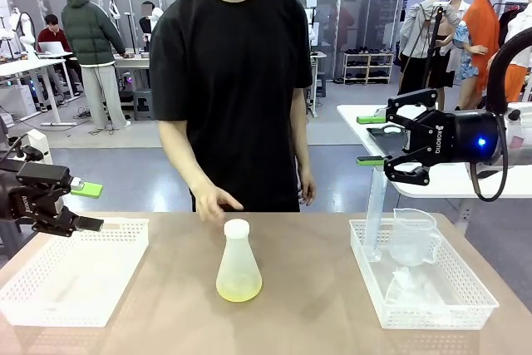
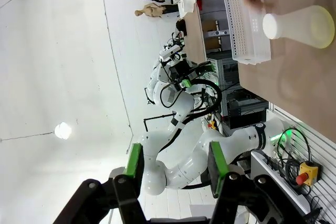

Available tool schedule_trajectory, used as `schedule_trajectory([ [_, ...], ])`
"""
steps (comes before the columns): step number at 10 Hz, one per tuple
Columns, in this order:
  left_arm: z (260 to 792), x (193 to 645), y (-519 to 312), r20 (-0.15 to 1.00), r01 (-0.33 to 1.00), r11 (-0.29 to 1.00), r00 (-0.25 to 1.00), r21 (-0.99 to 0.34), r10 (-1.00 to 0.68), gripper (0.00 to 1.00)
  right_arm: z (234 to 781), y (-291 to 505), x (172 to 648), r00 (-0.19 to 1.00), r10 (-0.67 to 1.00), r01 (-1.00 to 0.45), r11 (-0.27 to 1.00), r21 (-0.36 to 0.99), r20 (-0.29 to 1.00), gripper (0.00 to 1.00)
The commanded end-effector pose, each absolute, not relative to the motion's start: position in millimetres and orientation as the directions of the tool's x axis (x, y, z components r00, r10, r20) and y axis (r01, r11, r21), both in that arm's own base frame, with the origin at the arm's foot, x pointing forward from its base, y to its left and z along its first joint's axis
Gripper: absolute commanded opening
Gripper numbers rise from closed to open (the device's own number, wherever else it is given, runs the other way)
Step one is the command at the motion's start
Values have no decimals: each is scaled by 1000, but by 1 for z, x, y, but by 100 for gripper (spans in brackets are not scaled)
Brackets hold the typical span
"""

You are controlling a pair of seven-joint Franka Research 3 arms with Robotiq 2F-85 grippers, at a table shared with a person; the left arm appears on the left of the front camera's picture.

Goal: Prepare the solutions needed for the experiment.
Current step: When the human places the Big flask in the center of the table, pick up the Big flask and place it in the left Organizing basket.

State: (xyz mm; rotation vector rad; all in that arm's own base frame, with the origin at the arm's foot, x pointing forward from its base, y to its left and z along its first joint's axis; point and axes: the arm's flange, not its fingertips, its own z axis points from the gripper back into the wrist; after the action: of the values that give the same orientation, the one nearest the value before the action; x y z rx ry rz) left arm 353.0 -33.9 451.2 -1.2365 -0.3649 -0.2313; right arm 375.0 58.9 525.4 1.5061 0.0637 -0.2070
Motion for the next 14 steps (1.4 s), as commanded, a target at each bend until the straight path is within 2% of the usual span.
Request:
schedule_trajectory([
  [1, 453, 353, -37, 396, 369, 291, 917, -883, 40, 100, 526, 60, 375, 981, -95, 174, 47, 984, -168, 63],
  [7, 451, 353, -34, 393, 366, 316, 919, -876, 24, 100, 526, 60, 375, 981, -95, 174, 47, 984, -168, 63],
  [8, 443, 375, -45, 409, 393, 304, 912, -868, -11, 100, 526, 60, 375, 981, -95, 174, 47, 984, -168, 63],
  [9, 442, 385, -54, 518, 492, 331, 855, -805, -10, 100, 526, 60, 375, 981, -95, 174, 47, 984, -168, 63],
  [10, 442, 393, -60, 679, 632, 402, 734, -663, -34, 100, 526, 60, 375, 981, -95, 174, 47, 984, -168, 63],
  [11, 441, 402, -62, 813, 754, 415, 580, -510, -55, 100, 526, 60, 375, 981, -95, 174, 47, 984, -168, 63],
  [12, 443, 406, -67, 897, 810, 475, 433, -344, -88, 100, 526, 60, 375, 981, -95, 174, 47, 984, -168, 63],
  [14, 442, 408, -73, 959, 848, 505, 255, -161, -124, 100, 526, 60, 375, 981, -95, 174, 47, 984, -168, 63],
])
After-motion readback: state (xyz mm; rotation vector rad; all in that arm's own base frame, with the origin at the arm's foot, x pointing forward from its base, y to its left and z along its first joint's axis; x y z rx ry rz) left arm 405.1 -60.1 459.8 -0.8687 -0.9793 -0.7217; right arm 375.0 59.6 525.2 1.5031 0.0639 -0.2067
